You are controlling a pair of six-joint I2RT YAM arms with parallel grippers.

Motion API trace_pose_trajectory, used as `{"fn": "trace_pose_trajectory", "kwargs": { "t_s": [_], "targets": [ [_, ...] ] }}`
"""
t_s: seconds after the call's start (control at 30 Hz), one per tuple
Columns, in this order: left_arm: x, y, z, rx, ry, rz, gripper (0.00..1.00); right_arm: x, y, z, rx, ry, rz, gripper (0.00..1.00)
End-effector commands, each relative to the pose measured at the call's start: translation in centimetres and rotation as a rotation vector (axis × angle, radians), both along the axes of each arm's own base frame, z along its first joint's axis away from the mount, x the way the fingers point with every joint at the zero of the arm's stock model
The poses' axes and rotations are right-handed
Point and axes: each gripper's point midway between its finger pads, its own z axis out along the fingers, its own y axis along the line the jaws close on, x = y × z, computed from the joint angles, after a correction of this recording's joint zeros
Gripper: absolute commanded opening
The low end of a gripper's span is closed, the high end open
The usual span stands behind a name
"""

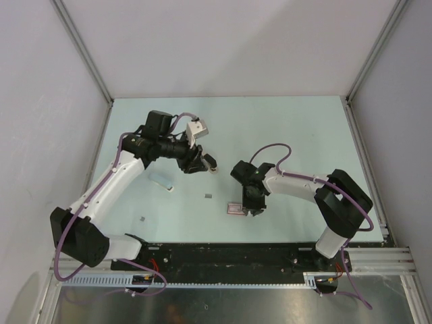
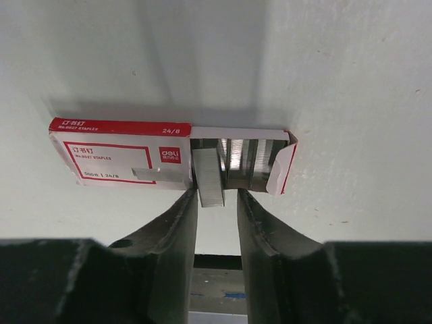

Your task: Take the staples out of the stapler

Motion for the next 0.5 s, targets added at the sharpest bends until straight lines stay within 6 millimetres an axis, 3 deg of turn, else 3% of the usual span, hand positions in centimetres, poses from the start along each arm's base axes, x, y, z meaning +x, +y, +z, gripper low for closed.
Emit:
{"fn": "trace_pose_trajectory", "kwargs": {
  "t_s": [0.0, 0.07, 0.23, 0.47],
  "targets": [
    [-0.8, -0.3, 1.4, -0.035, -0.052, -0.042, 0.56, 0.6, 0.4, 0.7, -0.001, -0.012, 0.005, 0.42],
    [-0.9, -0.3, 1.4, -0.035, -0.052, -0.043, 0.56, 0.6, 0.4, 0.8, -0.002, -0.016, 0.006, 0.48],
    [-1.0, -0.3, 1.5, -0.039, -0.052, -0.045, 0.56, 0.7, 0.6, 1.2, 0.009, -0.026, 0.009, 0.50],
    [-1.1, -0.3, 1.4, -0.043, -0.045, -0.046, 0.56, 0.9, 1.1, 3.2, 0.048, -0.083, 0.010, 0.39]
  ]
}}
